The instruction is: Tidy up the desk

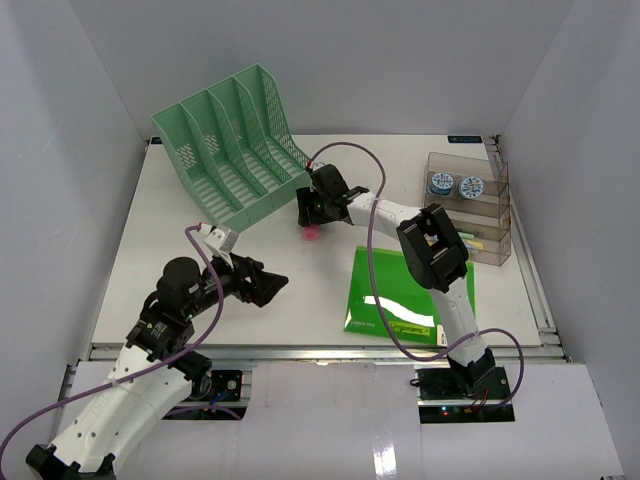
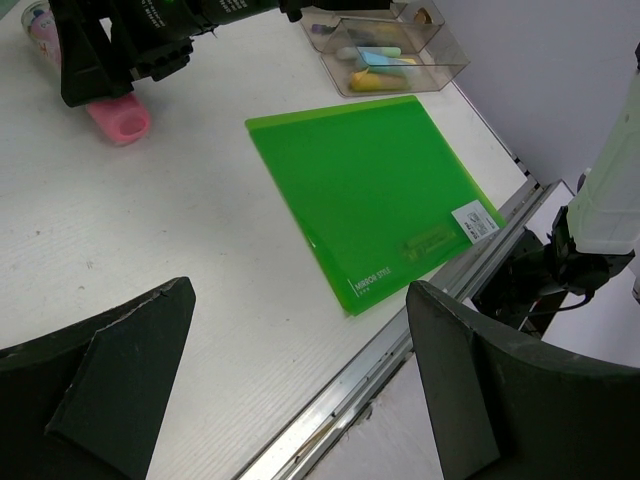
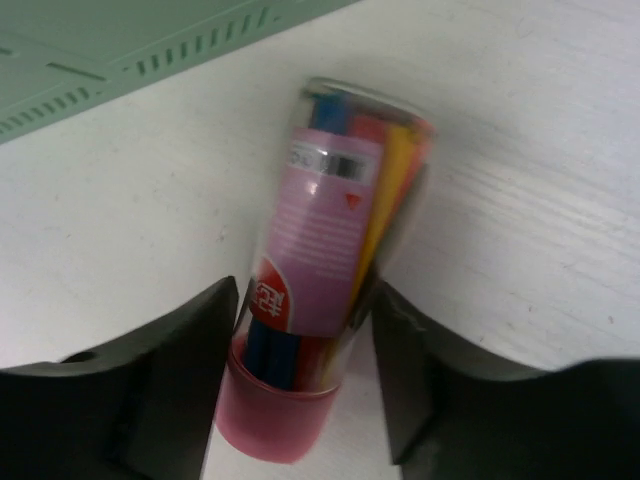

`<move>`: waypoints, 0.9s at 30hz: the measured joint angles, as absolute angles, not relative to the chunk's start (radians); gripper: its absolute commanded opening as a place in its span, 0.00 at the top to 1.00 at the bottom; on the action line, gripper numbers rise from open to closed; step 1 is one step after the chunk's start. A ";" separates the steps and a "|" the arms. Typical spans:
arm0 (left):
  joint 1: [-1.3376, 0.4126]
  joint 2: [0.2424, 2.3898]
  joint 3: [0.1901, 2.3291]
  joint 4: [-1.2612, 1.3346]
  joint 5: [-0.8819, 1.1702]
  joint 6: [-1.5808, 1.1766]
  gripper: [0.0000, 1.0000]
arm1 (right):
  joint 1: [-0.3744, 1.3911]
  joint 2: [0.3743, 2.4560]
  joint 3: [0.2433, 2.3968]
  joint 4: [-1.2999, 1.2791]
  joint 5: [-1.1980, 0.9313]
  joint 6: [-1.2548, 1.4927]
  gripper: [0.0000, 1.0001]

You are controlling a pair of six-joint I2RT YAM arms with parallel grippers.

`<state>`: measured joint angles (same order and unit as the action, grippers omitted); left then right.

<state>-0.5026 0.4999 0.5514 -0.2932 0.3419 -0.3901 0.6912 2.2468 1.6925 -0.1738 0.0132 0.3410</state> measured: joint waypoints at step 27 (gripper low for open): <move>-0.503 0.476 0.551 -0.293 0.343 -0.393 0.02 | 0.298 1.463 1.263 -0.171 -0.102 -0.620 0.92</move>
<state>-0.5026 0.4759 0.5514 -0.2927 0.3428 -0.3926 0.2976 1.4631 1.2627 -0.1706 -0.1023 -0.6197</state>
